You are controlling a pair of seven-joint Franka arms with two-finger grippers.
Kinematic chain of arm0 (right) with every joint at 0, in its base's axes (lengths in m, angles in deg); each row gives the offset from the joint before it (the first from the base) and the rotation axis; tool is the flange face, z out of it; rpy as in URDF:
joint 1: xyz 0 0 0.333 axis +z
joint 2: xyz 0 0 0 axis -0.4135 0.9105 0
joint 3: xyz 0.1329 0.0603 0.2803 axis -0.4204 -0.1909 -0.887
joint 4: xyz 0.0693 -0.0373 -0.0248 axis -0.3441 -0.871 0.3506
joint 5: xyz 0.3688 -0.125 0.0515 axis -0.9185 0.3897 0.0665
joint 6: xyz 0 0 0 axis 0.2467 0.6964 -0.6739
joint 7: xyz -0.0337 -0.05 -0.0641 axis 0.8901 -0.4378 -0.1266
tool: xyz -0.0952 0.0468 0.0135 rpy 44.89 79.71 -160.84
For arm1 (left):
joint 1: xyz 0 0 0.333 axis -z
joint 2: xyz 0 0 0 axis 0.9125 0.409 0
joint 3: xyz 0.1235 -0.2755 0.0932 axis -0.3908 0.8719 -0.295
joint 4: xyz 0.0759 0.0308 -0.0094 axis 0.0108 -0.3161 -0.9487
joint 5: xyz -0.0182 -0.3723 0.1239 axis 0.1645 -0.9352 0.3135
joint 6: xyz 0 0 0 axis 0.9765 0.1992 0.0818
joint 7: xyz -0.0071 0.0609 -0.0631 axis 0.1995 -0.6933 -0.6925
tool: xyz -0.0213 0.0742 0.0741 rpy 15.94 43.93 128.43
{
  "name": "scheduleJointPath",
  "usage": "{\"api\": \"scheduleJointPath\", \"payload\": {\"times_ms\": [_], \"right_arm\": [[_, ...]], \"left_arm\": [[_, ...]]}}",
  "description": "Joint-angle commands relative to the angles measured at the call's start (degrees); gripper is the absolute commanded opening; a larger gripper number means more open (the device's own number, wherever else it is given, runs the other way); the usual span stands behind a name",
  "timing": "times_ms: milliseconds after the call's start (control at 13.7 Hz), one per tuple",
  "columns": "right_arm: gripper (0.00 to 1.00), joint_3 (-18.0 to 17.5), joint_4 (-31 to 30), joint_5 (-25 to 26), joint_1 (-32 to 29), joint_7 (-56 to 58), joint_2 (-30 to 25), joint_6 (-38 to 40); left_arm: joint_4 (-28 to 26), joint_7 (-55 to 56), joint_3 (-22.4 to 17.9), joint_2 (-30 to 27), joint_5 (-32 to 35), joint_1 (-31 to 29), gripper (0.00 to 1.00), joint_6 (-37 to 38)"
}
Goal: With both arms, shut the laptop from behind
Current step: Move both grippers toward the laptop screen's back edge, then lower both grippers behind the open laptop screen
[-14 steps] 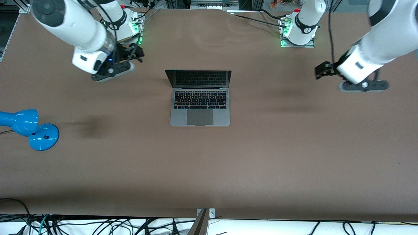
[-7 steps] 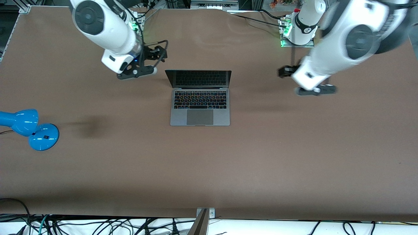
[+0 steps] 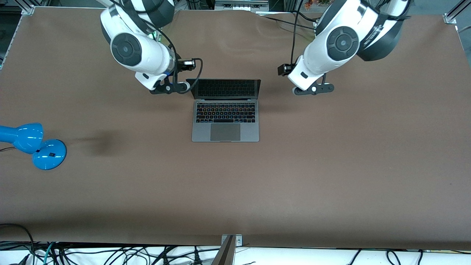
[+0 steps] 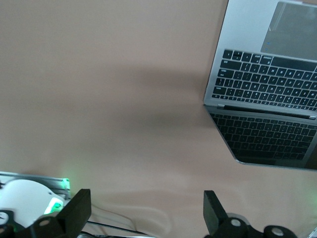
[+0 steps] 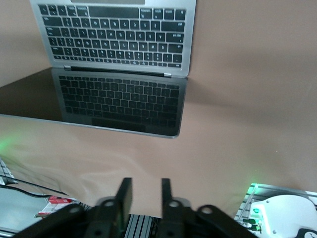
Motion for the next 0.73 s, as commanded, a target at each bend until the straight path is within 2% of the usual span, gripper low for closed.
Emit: {"api": "scheduleJointPath", "payload": {"times_ms": [0, 291, 437, 656], "right_arm": [[0.10, -0.3, -0.4, -1.0, 1.5, -0.8, 1.6, -1.3], [0.09, -0.3, -0.4, -1.0, 2.6, -0.8, 5.4, -3.6], [0.09, -0.3, -0.4, -1.0, 3.2, -0.8, 6.8, -3.8], [0.09, -0.3, -0.5, -1.0, 3.3, -0.1, 7.7, -4.3]], "left_arm": [[-4.1, 6.2, 3.4, -2.3, -3.1, -0.7, 1.00, -3.2], [-6.2, 12.6, 7.4, -1.9, -8.9, -0.6, 0.98, -3.5], [-6.6, 16.5, 10.1, -1.4, -9.6, -0.5, 0.97, -4.6], [-6.7, 17.8, 11.5, 0.4, -9.6, 1.6, 0.93, -8.3]]}}
